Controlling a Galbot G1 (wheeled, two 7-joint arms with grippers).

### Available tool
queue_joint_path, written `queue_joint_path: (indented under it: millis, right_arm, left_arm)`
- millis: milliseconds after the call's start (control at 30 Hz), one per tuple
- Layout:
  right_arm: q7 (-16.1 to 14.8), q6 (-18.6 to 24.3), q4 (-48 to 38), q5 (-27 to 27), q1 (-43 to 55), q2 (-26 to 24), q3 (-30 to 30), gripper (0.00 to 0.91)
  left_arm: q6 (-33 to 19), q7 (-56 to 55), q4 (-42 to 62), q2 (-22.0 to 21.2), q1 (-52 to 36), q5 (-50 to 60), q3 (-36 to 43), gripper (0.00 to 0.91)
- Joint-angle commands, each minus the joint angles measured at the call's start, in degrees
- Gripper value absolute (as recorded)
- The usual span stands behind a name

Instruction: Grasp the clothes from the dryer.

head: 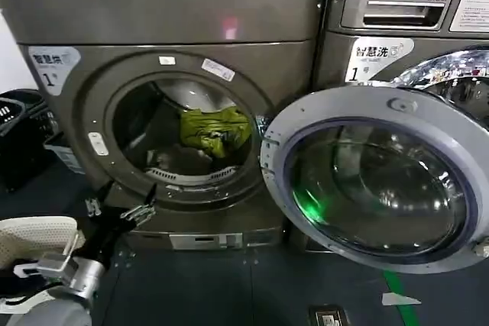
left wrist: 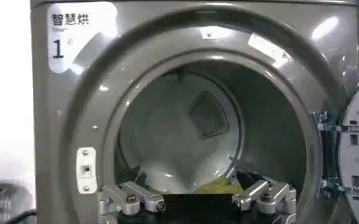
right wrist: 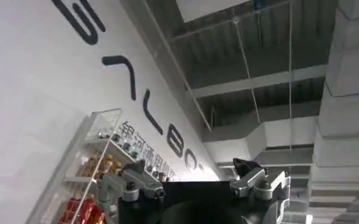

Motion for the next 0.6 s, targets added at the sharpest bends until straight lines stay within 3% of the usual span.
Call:
queue_joint_path:
  millis: [33,600]
  right_arm:
    - [-0.02,0.1,0.02,0.02,0.03,0.03,-0.02,0.907]
    - [1.16,-1.78,1.57,-0.71,-1.19,0.57,0.62,0.907]
  left_arm:
    - [0.03,0.0,0.1,-0.08,0.0,0.09,0.06,0.907]
    - [-0.98,0.02,4.88,1.44,-4.14,-1.14,0.67,0.907]
